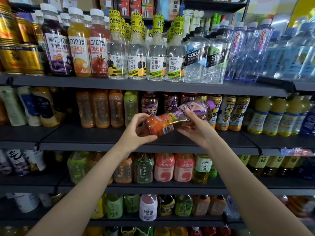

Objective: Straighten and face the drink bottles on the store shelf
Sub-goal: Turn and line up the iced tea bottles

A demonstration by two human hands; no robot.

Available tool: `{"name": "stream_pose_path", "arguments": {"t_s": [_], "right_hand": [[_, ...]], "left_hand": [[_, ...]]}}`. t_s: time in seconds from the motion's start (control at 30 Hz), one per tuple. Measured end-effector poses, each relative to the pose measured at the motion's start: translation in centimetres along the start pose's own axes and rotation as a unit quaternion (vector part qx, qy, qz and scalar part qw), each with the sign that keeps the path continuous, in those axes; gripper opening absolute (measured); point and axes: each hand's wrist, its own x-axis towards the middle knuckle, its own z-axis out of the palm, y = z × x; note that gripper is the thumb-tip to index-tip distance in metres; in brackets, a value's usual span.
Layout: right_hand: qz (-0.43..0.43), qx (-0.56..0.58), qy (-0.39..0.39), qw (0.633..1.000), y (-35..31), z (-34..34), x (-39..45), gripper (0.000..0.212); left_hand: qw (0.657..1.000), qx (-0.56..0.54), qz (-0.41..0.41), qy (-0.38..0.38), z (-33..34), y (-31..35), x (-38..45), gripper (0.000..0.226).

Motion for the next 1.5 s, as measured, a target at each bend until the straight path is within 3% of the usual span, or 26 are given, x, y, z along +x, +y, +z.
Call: {"name": "stream_pose_path", "arguments": {"t_s": [0.07,0.13,0.27,0.37,0.47,0.53,0.6,0.7,0.83,0.9,0.97,1.1,1.33,1.5], "right_hand": [[-0.040,-0.033,-0.003,0.999,0.8,-0.2,0.0,0.051],[-0.103,-0.118,-0.030,0.987,1.2,0.0,-0.4,0.051],[-0.197,-0.325,-0.098,0.920,1.5,1.2,-0.5,0.047],[-0.209,-0.342,-0.143,0.905,2.1,2.2,-0.4,0.057],[-0.195,-0.348,-0.166,0.902,2.2,3.0,-0.2,0.063],[-0.185,-0.349,-0.171,0.902,2.2,3.4,0.0,0.070],[-0.187,-0.353,-0.152,0.904,2.4,4.0,0.3,0.071],[-0.184,-0.334,-0.116,0.917,3.0,5.2,0.7,0.069],[-0.209,-0.318,-0.104,0.919,3.8,6.8,0.6,0.048],[-0.219,-0.317,-0.112,0.916,4.3,7.2,0.8,0.047],[-0.217,-0.326,-0.122,0.912,4.5,7.4,1.2,0.051],[-0.155,-0.324,-0.145,0.922,4.3,6.6,2.9,0.045],[-0.100,-0.385,0.044,0.916,5.4,2.2,8.5,0.027],[-0.094,-0.446,0.091,0.886,6.2,0.6,11.8,0.024]], "left_hand": [[0.996,0.074,0.034,-0.026,0.1,-0.9,0.3,0.061],[0.994,0.101,0.018,-0.039,0.2,-1.5,0.6,0.059],[0.996,0.075,-0.007,-0.056,1.1,-1.9,1.3,0.072],[0.998,0.059,0.004,-0.036,1.4,-1.9,1.4,0.085],[0.997,0.078,0.013,-0.021,0.7,-2.1,1.3,0.074],[0.994,0.109,0.023,0.018,0.5,-2.5,0.9,0.057],[0.979,0.153,0.033,0.129,0.6,-2.7,0.6,0.046],[0.922,0.276,0.063,0.265,0.0,-3.0,0.4,0.047],[0.881,0.356,0.126,0.284,-1.9,-3.1,0.2,0.047],[0.874,0.372,0.131,0.284,-2.5,-3.1,0.3,0.048],[0.884,0.362,0.110,0.273,-3.1,-3.4,0.6,0.049],[0.936,0.257,0.005,0.239,-4.1,-4.3,1.3,0.046],[0.954,0.224,-0.096,0.174,-5.8,-7.0,3.7,0.057],[0.956,0.212,-0.140,0.146,-6.0,-8.6,6.9,0.056]]}}
